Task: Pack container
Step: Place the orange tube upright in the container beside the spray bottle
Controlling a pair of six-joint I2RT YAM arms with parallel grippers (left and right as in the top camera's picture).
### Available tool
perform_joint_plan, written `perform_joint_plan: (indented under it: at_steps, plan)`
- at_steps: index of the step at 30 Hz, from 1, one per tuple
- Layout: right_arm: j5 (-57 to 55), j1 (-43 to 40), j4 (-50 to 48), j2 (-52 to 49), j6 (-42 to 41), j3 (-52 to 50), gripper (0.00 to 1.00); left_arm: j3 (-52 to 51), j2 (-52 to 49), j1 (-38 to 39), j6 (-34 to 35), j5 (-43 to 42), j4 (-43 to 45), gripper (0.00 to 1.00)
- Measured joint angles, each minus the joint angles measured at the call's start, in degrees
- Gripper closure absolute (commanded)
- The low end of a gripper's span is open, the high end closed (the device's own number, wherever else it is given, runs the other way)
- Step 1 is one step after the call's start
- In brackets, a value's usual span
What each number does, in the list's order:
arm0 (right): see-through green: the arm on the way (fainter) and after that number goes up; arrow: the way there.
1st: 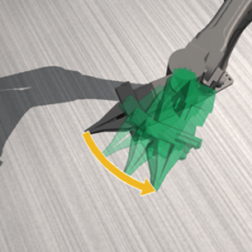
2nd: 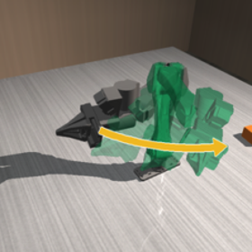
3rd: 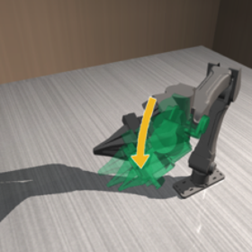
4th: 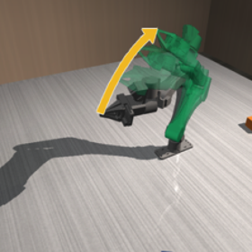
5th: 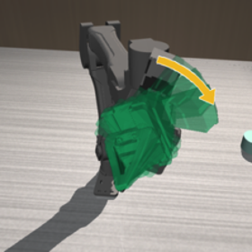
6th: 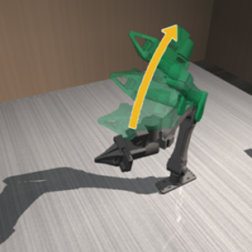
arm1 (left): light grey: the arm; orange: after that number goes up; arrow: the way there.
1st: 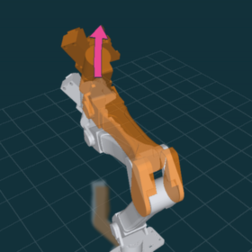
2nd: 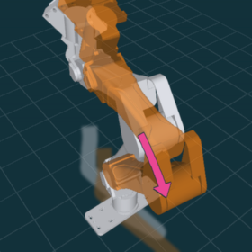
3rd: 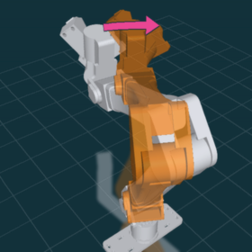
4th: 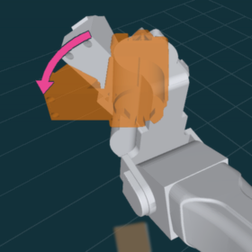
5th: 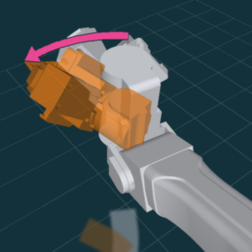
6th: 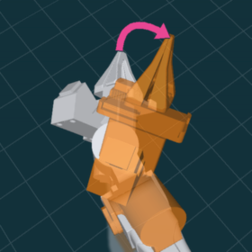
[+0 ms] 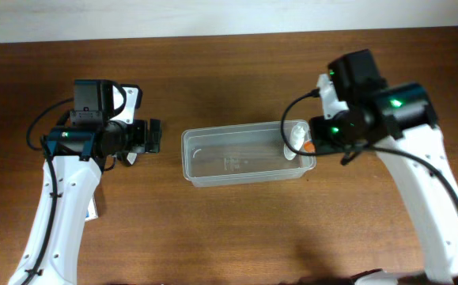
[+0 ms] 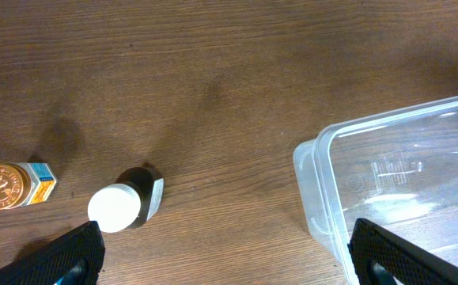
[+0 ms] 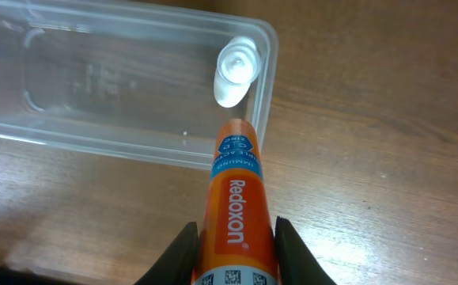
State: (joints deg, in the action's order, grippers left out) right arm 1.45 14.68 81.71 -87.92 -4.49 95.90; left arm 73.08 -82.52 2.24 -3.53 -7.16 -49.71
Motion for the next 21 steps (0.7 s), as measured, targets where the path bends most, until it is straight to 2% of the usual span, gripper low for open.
perform_joint_plan:
  at_steps: [11,21]
  plan:
    - [0.0,0.2,-1.2,-12.5,0.0,0.0,0.79,0.0,0.0,0.0,0.0,0.0,-0.4,0.01]
    - [0.0,0.2,-10.1,-17.6,0.0,-5.4,0.78,0.0,0.0,0.0,0.0,0.0,-0.4,0.01]
